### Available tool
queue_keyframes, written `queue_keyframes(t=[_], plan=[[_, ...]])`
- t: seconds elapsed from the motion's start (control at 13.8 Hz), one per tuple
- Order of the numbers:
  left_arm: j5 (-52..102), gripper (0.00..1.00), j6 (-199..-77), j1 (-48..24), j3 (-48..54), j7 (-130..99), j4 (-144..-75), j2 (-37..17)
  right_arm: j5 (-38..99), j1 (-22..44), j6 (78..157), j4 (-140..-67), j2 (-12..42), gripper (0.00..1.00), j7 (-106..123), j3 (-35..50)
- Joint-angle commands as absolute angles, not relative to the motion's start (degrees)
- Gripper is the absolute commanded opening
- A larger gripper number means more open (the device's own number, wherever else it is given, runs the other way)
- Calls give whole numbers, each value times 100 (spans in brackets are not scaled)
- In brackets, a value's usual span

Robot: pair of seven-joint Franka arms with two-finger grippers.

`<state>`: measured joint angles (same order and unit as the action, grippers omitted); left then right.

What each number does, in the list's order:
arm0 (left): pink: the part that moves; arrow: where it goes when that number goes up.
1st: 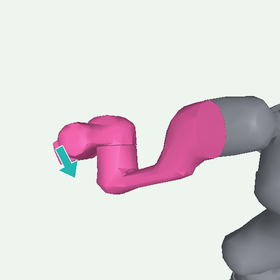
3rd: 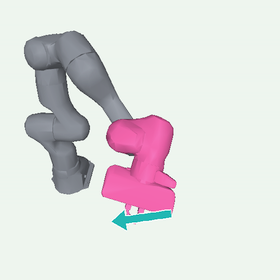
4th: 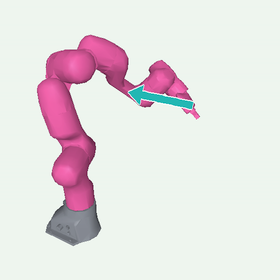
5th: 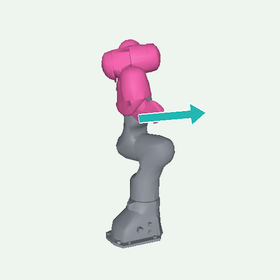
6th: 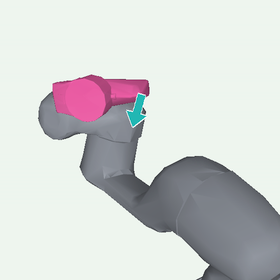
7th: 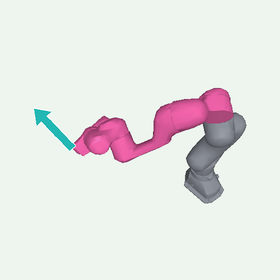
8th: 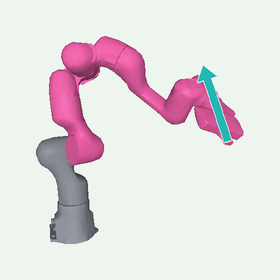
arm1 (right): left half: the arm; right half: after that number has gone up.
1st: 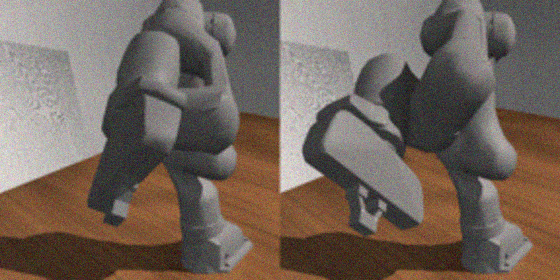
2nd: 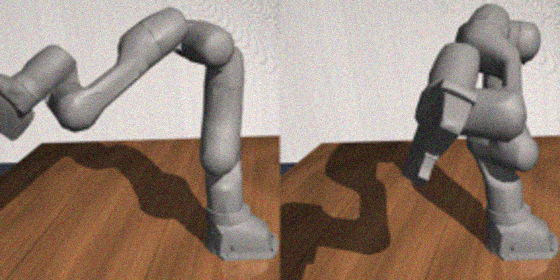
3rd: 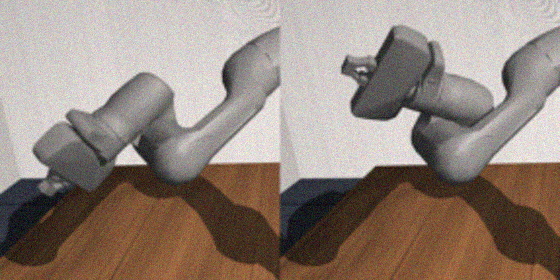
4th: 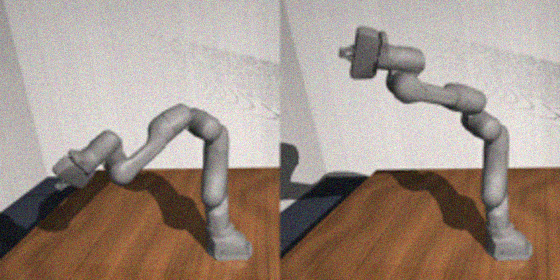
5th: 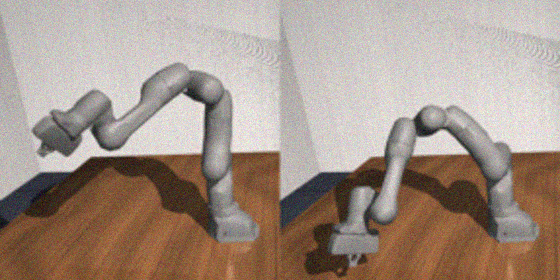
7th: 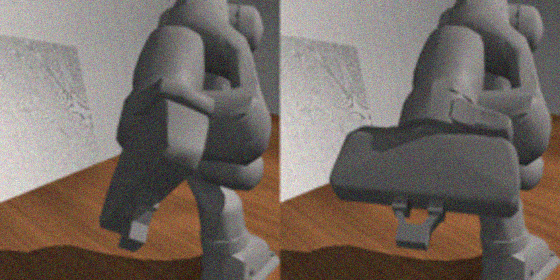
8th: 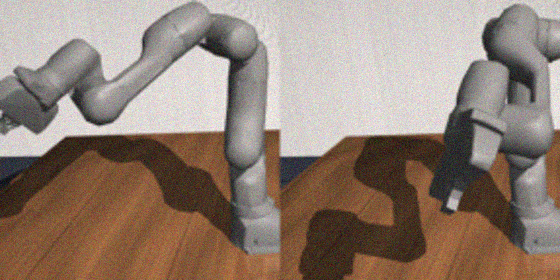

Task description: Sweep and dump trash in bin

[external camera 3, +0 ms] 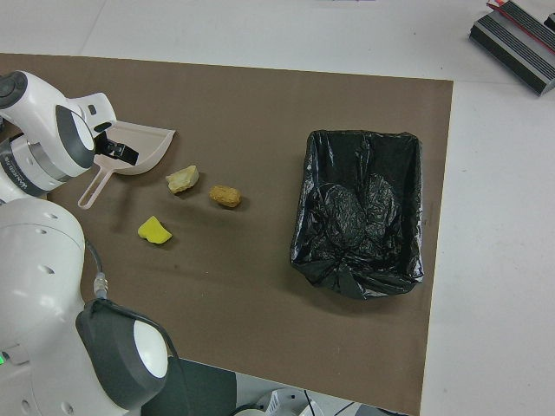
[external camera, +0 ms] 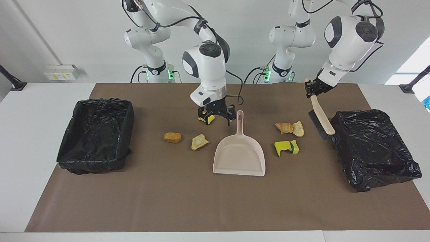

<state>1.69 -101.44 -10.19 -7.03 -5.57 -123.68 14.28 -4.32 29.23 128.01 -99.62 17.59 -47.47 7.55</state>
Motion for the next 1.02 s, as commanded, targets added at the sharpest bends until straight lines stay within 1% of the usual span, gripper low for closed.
queue_keyframes(t=[0.0, 0.15, 0.51, 0.58, 0.73, 0.94], plan=[[105, 0, -10282, -862, -650, -413, -12340, 1143, -911, 3321, 13113, -9905, 2108, 100, -5264, 721], [105, 0, -10318, -730, -650, -413, -12410, 1055, -1291, 3541, 13148, -9923, 2284, 100, -5300, 738], [105, 0, -10310, -650, -650, -396, -12507, 1055, -1327, 3700, 13122, -10010, 2276, 100, -5238, 738], [105, 0, -10310, -650, -650, -396, -12524, 1055, -1345, 3918, 13122, -10011, 2311, 100, -5256, 721], [105, 0, -10309, -642, -650, -360, -12603, 1055, -1493, 3964, 13078, -10011, 2355, 94, -5247, 712], [105, 0, -10327, -650, -650, -360, -12630, 1046, -1521, 3955, 13087, -10011, 2364, 74, -5247, 729]])
